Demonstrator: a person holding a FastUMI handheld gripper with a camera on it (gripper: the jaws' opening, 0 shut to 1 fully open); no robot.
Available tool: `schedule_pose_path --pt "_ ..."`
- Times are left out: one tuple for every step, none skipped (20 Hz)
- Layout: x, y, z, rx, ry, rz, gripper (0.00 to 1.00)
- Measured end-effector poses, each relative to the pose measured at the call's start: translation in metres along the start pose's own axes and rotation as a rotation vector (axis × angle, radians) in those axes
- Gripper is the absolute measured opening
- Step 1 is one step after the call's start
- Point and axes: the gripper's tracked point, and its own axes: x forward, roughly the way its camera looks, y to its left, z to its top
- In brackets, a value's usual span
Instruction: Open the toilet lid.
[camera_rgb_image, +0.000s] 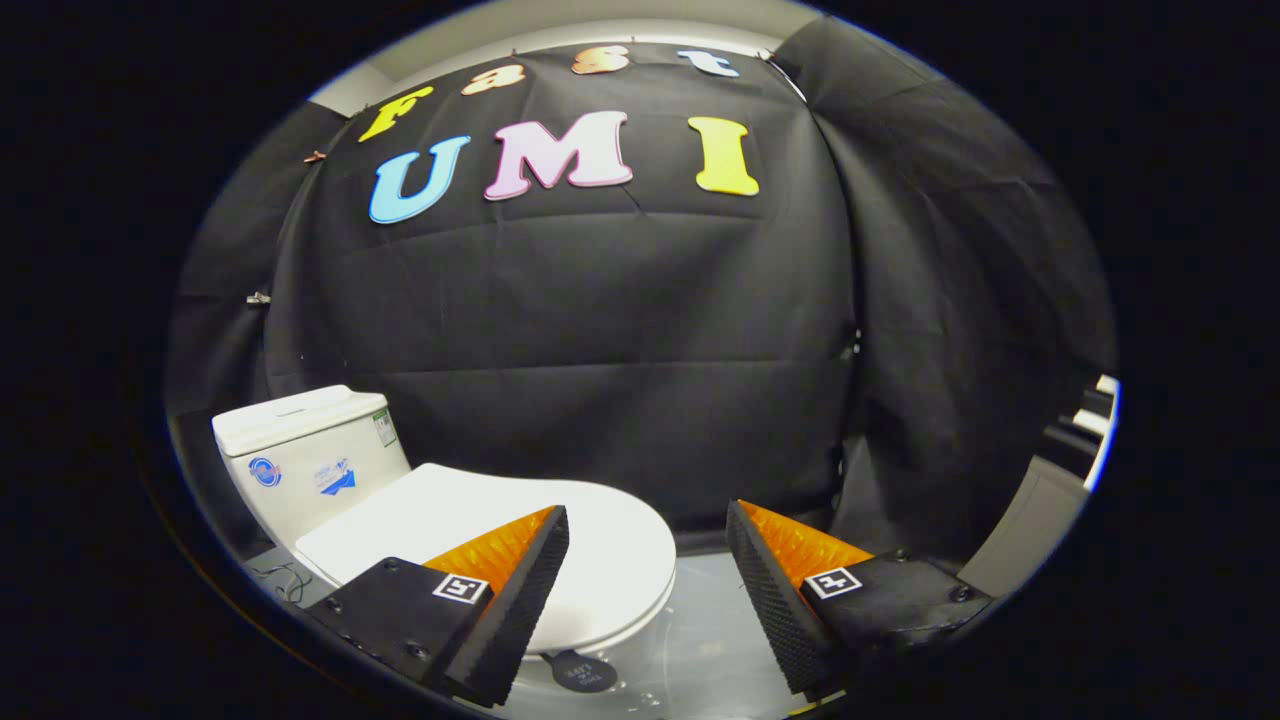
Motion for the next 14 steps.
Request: schedule_pose_path --pt "-0.002 -0.002 -0.014 0.02 0.029 -0.005 0.99" --pt "-0.002 -0.004 -0.027 0.045 0.059 -0.006 0.99" --pt "-0.004 -0.007 -0.04 0.073 0.087 -0.009 0.99" --pt "-0.005 -0.009 -0.051 0.102 0.11 -0.011 0.99" --pt "-0.006 -0.009 -0.063 0.126 0.135 -0.01 0.99" --pt "-0.008 -0.008 -0.073 0.147 0.158 -0.008 0.99" --pt "-0.01 -0.007 -0.083 0.168 0.18 -0.002 0.99" --pt "-0.011 -0.005 -0.092 0.197 0.206 0.009 0.99" --pt "-0.011 -0.005 -0.099 0.227 0.226 0.014 0.99" --pt "-0.011 -0.006 -0.11 0.259 0.272 0.018 0.99" --pt "-0.01 -0.006 -0.12 0.294 0.297 0.02 0.98" --pt "-0.011 -0.004 -0.124 0.336 0.312 0.033 0.98" --pt "-0.011 -0.004 -0.131 0.37 0.329 0.033 0.98" --pt "-0.014 -0.001 -0.136 0.399 0.339 0.036 0.96"
